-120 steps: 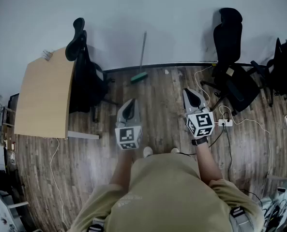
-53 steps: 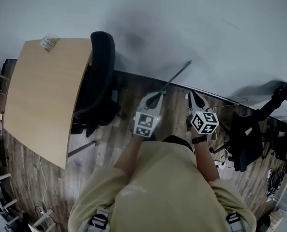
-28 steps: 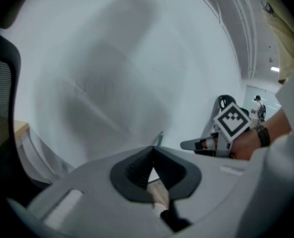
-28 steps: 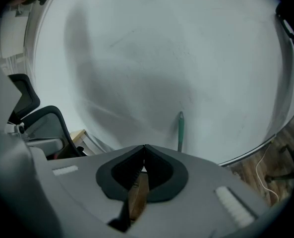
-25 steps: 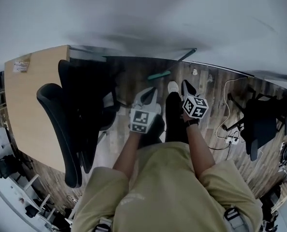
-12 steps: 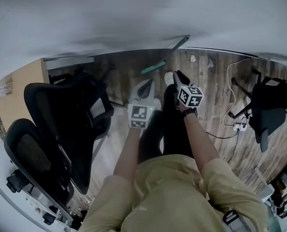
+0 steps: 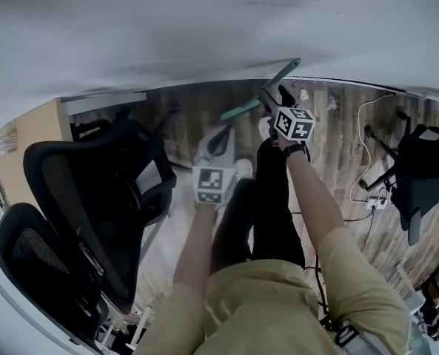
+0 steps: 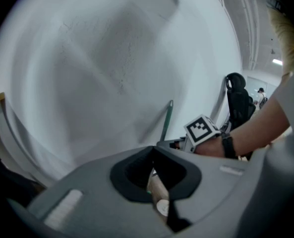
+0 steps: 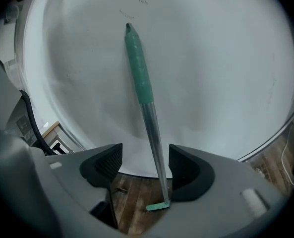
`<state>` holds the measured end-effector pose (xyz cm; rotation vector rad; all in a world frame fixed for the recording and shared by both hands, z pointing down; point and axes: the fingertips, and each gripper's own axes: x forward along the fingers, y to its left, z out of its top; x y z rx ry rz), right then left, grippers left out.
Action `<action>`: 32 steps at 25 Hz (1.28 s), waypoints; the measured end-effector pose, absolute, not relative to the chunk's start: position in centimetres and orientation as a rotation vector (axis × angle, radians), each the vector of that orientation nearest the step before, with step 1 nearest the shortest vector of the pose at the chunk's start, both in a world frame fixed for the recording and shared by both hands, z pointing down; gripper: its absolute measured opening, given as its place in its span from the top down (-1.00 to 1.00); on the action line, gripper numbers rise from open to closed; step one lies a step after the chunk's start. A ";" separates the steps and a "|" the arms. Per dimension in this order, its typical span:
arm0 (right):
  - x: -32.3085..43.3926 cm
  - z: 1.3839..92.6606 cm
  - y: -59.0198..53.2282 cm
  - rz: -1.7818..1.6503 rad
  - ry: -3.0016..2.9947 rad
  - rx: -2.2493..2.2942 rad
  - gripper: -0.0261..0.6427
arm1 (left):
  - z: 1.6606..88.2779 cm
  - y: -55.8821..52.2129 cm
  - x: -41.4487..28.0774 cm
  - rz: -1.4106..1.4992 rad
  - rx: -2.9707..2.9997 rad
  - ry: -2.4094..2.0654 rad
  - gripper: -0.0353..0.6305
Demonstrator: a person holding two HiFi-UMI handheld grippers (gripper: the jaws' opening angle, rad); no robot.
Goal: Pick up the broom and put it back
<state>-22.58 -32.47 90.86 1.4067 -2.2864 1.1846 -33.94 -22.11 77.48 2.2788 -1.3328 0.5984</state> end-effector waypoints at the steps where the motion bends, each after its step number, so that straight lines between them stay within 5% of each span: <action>1: -22.7 90.9 -33.3 1.167 -2.288 1.405 0.08 | 77.3 -22.3 -33.9 0.594 2.279 -1.336 0.89; 7: -23.4 91.9 -35.2 1.152 -2.224 1.398 0.35 | 76.3 -22.4 -33.8 0.566 2.278 -1.346 0.89; 10: -23.5 92.1 -35.0 1.131 -2.175 1.400 0.64 | 75.9 -22.2 -34.0 0.559 2.273 -1.352 0.89; 22: -25.5 88.9 -30.4 0.962 -2.218 1.241 0.64 | 74.0 -20.2 -35.9 0.532 2.235 -1.395 0.89; 32: -25.5 77.7 -26.6 0.785 -2.289 1.297 0.65 | 67.8 -19.1 -37.2 0.424 2.220 -1.460 0.89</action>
